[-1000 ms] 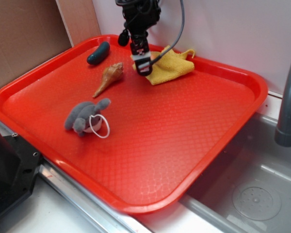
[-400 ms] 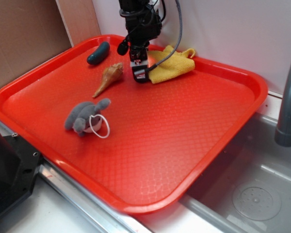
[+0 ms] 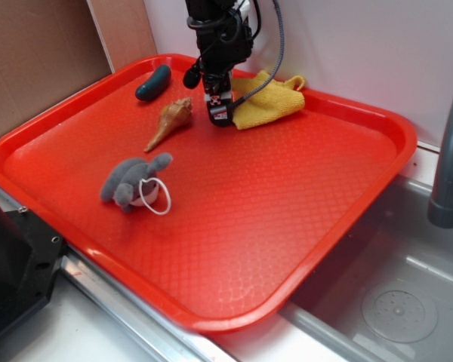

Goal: Grab the yellow cloth.

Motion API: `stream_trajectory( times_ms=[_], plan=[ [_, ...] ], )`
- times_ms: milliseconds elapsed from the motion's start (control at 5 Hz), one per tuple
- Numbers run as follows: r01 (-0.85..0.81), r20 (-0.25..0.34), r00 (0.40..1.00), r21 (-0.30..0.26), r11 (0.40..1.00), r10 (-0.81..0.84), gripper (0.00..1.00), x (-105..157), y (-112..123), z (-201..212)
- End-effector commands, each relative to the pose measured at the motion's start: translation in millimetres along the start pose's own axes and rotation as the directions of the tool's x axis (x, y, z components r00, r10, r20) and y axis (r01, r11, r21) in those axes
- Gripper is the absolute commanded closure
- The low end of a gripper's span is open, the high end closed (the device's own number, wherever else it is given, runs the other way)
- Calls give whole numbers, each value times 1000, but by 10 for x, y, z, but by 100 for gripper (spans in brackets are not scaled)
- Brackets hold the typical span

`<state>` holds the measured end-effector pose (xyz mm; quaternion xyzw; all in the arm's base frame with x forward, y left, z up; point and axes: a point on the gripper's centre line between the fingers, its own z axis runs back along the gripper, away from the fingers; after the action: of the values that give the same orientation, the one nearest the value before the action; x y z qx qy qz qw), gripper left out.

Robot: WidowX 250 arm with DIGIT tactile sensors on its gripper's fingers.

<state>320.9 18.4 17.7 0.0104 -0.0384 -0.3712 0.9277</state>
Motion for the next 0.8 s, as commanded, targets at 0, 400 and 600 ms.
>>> stream_trajectory(
  times_ms=[0,400,600],
  plan=[
    [-403,169,900,-31,915,402,100,317,-286,552],
    [-742,85,667,-12,670,740,100,-3,-437,1244],
    [-836,77,543,-34,547,836,100,-227,-606,1526]
  ],
)
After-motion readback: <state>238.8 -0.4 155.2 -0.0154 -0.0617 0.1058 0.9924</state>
